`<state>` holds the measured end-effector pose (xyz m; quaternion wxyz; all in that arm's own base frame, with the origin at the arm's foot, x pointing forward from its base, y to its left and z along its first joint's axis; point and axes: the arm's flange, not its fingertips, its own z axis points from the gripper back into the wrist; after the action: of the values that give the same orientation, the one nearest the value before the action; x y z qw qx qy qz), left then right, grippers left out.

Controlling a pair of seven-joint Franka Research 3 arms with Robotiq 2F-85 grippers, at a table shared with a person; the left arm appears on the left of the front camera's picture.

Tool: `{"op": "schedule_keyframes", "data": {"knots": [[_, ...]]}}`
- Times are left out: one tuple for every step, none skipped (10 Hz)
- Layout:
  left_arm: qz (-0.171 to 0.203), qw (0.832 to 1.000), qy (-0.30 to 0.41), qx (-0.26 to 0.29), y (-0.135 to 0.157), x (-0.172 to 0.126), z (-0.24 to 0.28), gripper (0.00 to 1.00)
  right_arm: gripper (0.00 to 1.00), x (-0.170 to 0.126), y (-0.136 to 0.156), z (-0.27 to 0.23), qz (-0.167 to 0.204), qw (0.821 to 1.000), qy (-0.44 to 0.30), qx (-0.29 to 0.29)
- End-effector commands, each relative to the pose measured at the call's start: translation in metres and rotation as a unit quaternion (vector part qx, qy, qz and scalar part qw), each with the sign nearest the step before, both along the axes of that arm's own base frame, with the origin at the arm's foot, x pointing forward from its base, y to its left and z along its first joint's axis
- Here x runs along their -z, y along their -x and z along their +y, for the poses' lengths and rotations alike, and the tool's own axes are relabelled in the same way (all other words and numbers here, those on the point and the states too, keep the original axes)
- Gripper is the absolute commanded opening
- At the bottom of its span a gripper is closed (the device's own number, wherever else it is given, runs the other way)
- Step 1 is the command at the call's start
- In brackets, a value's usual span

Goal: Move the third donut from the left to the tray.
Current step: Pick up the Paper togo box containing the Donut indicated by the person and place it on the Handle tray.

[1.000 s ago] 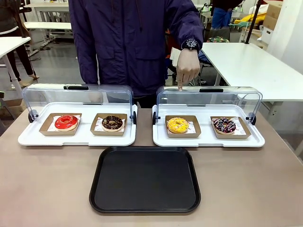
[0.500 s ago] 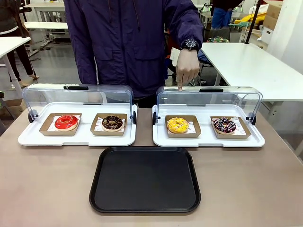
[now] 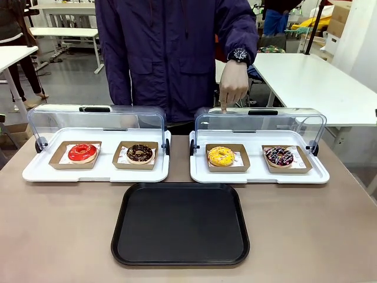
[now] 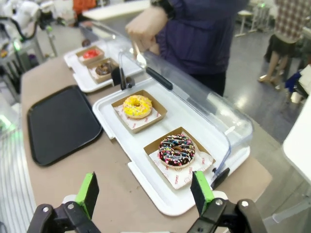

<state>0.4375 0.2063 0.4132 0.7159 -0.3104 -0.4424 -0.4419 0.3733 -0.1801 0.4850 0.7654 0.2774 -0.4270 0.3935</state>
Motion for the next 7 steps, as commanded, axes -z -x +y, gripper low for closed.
{"op": "schedule_keyframes", "data": {"knots": [[0.006,1.0,-0.004,0.002,0.0,-0.003,0.0,1.0,1.0,-0.032,-0.024,0.027,0.031,0.997,0.06,-0.025],[0.006,1.0,-0.004,0.002,0.0,-0.003,0.0,1.0,1.0,-0.043,-0.038,0.048,0.038,0.994,0.091,-0.039],[0.006,1.0,-0.004,0.002,0.0,-0.003,0.0,1.0,1.0,-0.052,-0.051,0.076,0.051,0.988,0.134,-0.065],[0.006,1.0,-0.004,0.002,0.0,-0.003,0.0,1.0,1.0,-0.058,-0.061,0.1,0.062,0.98,0.169,-0.084],[0.006,1.0,-0.004,0.002,0.0,-0.003,0.0,1.0,1.0,-0.061,-0.07,0.126,0.071,0.971,0.205,-0.102],[0.006,1.0,-0.004,0.002,0.0,-0.003,0.0,1.0,1.0,-0.056,-0.077,0.153,0.075,0.963,0.235,-0.11],[0.006,1.0,-0.004,0.002,0.0,-0.003,0.0,1.0,1.0,-0.047,-0.08,0.181,0.077,0.954,0.263,-0.121]]}}
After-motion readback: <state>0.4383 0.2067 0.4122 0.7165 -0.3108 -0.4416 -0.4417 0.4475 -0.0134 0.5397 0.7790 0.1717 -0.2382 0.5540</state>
